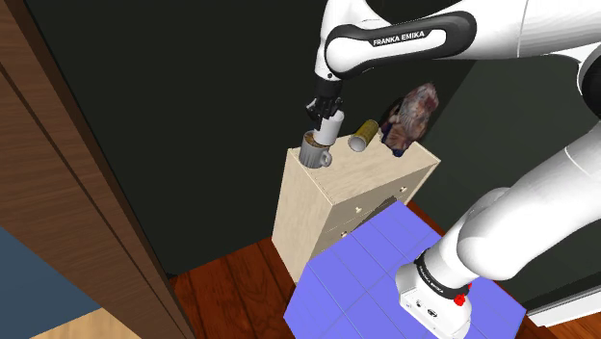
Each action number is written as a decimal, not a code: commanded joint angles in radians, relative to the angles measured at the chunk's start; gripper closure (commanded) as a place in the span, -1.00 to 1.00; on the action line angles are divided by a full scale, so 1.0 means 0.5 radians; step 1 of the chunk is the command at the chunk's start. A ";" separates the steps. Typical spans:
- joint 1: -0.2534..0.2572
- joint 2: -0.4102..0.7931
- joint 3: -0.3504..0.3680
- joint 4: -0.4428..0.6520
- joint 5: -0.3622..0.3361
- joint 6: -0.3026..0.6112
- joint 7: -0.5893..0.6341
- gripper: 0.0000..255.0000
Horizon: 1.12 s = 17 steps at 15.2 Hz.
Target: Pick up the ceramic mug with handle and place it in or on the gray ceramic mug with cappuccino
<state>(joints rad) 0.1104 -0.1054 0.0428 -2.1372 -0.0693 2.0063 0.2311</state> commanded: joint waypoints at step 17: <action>0.007 -0.049 0.007 0.204 0.010 -0.253 -0.006 -1.00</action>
<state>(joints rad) 0.1137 -0.1302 0.0465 -2.0357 -0.0643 1.8805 0.2283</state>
